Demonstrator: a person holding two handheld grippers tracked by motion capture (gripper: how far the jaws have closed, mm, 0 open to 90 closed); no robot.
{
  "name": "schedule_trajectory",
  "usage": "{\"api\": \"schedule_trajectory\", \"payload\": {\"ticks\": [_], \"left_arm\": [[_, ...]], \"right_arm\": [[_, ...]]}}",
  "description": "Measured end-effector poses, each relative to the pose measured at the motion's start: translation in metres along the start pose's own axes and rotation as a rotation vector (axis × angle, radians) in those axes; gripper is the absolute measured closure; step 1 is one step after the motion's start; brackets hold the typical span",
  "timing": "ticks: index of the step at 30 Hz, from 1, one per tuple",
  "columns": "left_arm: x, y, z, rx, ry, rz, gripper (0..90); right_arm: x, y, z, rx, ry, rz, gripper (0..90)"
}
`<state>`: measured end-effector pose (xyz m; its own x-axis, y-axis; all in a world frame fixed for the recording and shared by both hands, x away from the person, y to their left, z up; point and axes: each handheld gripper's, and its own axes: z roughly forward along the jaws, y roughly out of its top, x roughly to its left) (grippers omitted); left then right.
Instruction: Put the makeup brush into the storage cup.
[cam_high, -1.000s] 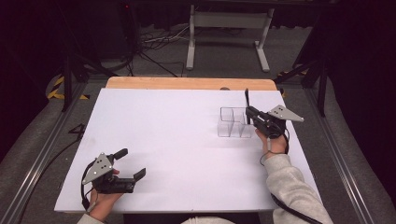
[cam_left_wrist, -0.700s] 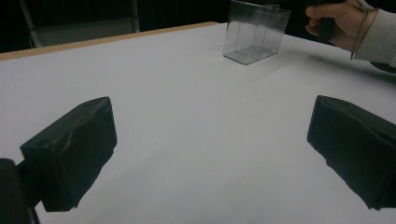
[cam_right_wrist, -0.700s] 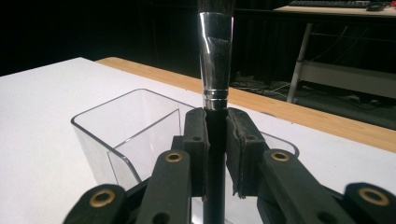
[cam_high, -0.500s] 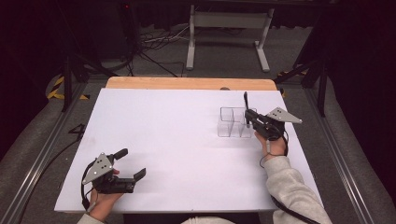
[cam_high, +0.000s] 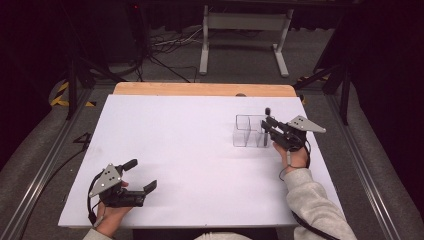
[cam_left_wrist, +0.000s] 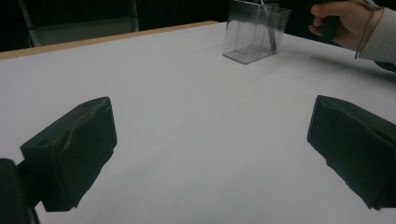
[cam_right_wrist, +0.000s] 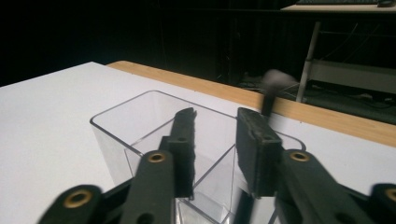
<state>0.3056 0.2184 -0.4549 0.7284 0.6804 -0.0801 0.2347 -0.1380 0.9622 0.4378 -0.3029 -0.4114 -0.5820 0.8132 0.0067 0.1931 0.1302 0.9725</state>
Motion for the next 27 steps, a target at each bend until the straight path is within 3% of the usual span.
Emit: {"api": "schedule_trajectory", "payload": {"ticks": [10, 18, 22, 27], "left_arm": [[0.001, 0.0, 0.0, -0.003, 0.001, 0.002, 2.2], [0.001, 0.001, -0.002, -0.001, -0.008, -0.015, 1.9], [0.001, 0.002, -0.003, -0.001, -0.01, -0.005, 1.8], [0.002, 0.004, -0.005, -0.004, -0.013, -0.006, 1.6]], "right_arm": [[0.008, 0.017, -0.015, -0.046, 0.019, -0.005, 32.5], [0.014, 0.027, -0.037, -0.058, 0.061, -0.031, 23.1], [0.018, 0.027, -0.049, -0.047, 0.079, -0.075, 16.2], [0.024, 0.024, -0.059, -0.02, 0.106, -0.095, 10.2]]}}
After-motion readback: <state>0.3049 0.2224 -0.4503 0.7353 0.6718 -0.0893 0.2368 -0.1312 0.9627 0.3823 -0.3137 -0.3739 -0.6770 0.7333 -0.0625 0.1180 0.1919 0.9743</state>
